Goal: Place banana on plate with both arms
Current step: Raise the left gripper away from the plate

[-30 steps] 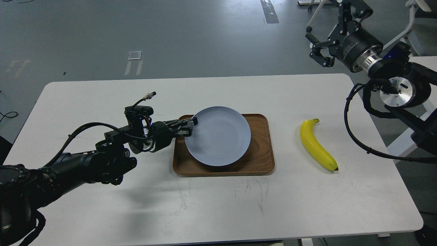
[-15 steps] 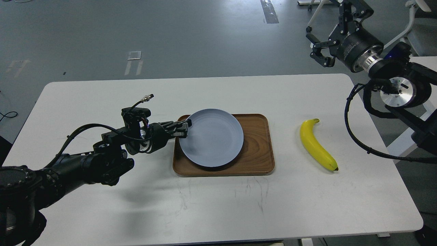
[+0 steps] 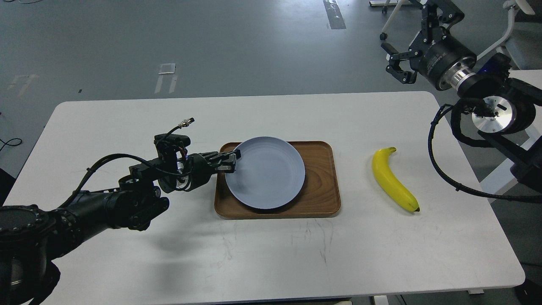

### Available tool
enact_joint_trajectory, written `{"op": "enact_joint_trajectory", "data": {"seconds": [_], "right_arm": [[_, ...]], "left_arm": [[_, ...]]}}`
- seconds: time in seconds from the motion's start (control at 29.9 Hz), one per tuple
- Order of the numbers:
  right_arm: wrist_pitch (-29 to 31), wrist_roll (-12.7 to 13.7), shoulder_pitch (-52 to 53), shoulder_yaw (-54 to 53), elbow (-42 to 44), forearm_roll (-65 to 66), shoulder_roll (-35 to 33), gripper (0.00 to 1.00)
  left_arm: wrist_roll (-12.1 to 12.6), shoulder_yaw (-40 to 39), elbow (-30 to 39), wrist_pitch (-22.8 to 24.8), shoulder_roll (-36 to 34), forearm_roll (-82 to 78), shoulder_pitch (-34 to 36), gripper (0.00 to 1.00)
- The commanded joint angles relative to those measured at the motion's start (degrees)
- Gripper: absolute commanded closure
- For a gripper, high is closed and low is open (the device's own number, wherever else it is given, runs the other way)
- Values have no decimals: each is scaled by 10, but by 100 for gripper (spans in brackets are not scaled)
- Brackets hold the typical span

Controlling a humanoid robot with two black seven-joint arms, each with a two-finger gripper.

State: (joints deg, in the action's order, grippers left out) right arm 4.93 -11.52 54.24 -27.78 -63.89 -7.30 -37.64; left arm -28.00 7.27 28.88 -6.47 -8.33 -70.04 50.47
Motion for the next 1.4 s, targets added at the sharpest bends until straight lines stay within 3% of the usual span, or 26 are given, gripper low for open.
{"op": "enact_joint_trajectory", "data": {"seconds": [0.0,0.07,0.13,0.2,0.3,0.4,0.57,0.87,0.94,1.0,1.04,1.07,1.14,1.2,1.27,1.3,1.37], "right_arm": [[0,0,0,0,1,0,0,0],[0,0,0,0,2,0,1,0],[0,0,0,0,2,0,0,0],[0,0,0,0,2,0,0,0],[0,0,0,0,3,0,0,0],[0,0,-1,0,3,0,1,0],[1,0,-1,0,3,0,1,0],[3,-2,3,7,1,7,1,0],[2,-5,3,8,1,25,0,0],[2,-8,0,10,3,74,0,0],[1,-8,0,10,3,85,0,1],[0,-9,-1,11,2,105,0,1],[-3,-10,-1,11,1,124,0,1],[-6,-11,-1,11,1,152,1,1],[-6,-11,-1,11,-1,164,2,1],[-6,-11,-1,11,-1,164,2,1],[-6,-11,1,11,-1,179,6,1]], "left_arm": [[0,0,0,-1,11,3,1,95],[0,0,3,-1,14,7,2,68],[0,0,2,-1,14,7,3,53],[0,0,1,-2,14,8,3,47],[0,-1,1,-2,14,10,5,24],[0,-6,0,-3,13,18,4,8],[0,-18,1,-5,5,115,29,3],[0,-32,6,7,-40,486,111,2],[0,-32,6,66,-66,514,141,2],[0,-73,2,217,-96,551,156,2],[14,-99,0,235,-97,564,155,2],[51,-150,0,241,-100,582,147,2],[86,-198,3,250,-106,593,133,2],[142,-276,15,282,-118,599,109,2],[173,-319,43,324,-132,600,95,2],[174,-320,43,324,-132,600,95,2],[214,-355,104,345,-153,602,74,2]]}}
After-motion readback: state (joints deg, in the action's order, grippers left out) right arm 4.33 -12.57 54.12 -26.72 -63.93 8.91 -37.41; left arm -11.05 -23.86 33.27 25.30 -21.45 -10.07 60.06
